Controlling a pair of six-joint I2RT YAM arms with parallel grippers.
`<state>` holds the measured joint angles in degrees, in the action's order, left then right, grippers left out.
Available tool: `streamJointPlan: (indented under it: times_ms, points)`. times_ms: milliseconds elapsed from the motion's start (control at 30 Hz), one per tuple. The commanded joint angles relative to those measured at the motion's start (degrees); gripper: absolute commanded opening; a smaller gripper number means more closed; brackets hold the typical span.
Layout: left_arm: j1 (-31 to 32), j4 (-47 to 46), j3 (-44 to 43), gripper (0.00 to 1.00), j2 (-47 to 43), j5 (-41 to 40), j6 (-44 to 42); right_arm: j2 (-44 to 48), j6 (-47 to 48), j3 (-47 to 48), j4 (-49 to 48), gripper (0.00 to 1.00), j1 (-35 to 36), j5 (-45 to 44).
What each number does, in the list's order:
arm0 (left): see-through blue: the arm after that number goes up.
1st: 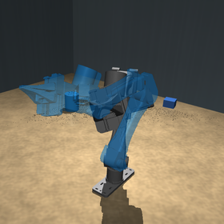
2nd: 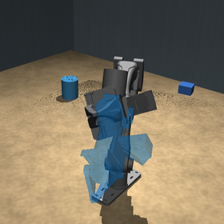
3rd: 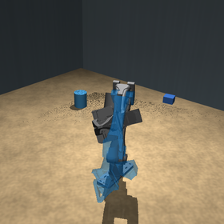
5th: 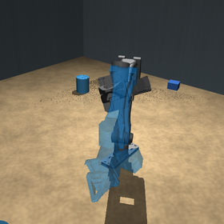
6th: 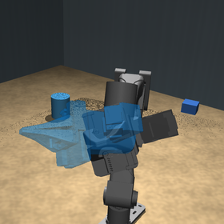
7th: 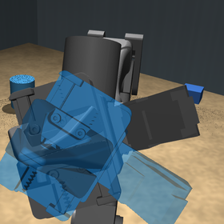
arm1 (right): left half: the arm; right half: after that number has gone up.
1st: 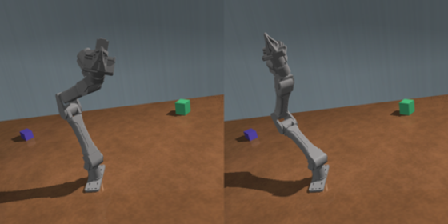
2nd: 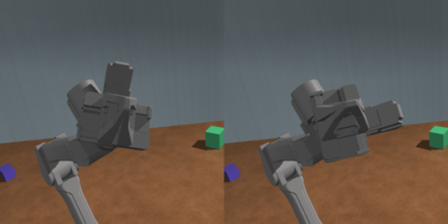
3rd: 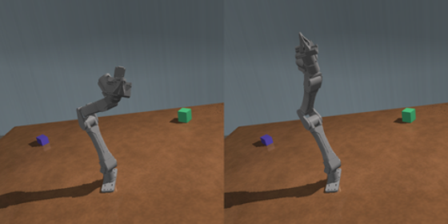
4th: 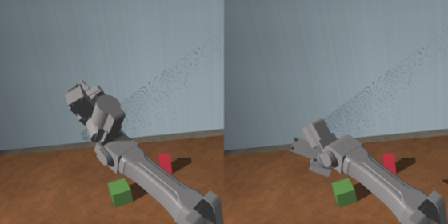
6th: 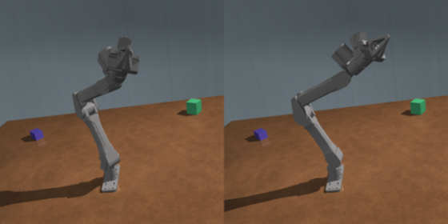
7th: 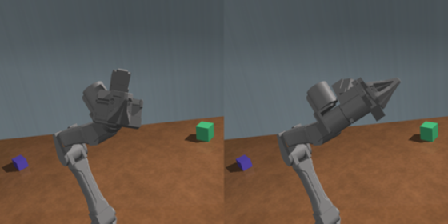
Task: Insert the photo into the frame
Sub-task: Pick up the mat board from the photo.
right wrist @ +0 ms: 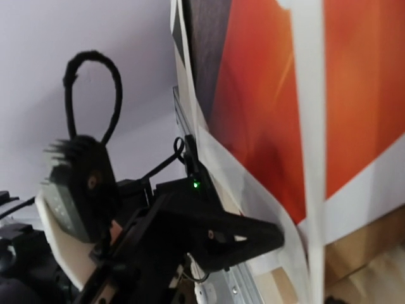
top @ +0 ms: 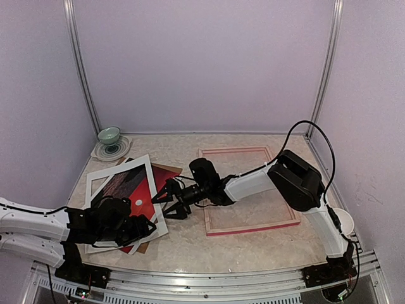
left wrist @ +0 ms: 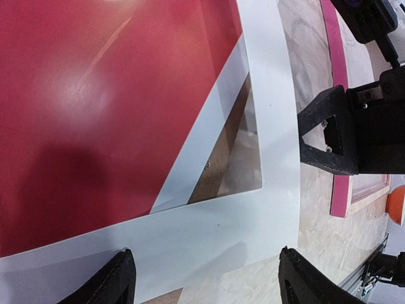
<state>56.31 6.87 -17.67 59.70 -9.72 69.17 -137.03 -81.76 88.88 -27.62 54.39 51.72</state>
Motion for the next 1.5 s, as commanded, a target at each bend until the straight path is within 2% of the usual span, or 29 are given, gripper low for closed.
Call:
streamJointPlan:
  times_ms: [0, 133, 333, 433, 633, 833, 1233, 1467]
  points:
    - [0.37, 2.31, 0.65, 0.77, 1.37, 0.23, 0.01, 1.64, 0.76, -0.28, -0.52, 0.80, 0.63, 2.56]
    - [0.36, 2.28, 0.54, 0.77, 1.38, 0.22, 0.01, 0.53, 4.63, 2.12, 5.40, 0.76, 0.72, 2.50]
    - [0.38, 2.86, 0.36, 0.77, 1.14, 0.23, -0.01, -0.33, 12.83, 6.45, 18.23, 0.65, 0.65, -0.52]
    - [0.46, 3.05, 0.44, 0.77, 0.61, 0.01, 0.17, -0.25, 15.22, 7.35, 20.76, 0.58, 0.55, -1.33]
    - [0.81, 3.21, 0.70, 0.77, -0.02, -0.52, 0.37, -1.40, 14.96, 6.97, 20.01, 0.42, 0.36, -0.47]
    - [1.15, 2.92, 0.91, 0.77, -0.02, -0.66, 0.53, -2.14, 13.90, 6.75, 18.39, 0.38, 0.37, 0.30]
    - [1.55, 2.44, 1.37, 0.77, -0.15, -0.83, 0.88, -3.04, 12.61, 6.66, 16.10, 0.37, 0.37, 0.87]
    - [1.76, 2.27, 1.50, 0.77, -0.50, -0.83, 1.06, -3.65, 12.51, 6.53, 15.21, 0.25, 0.50, 1.44]
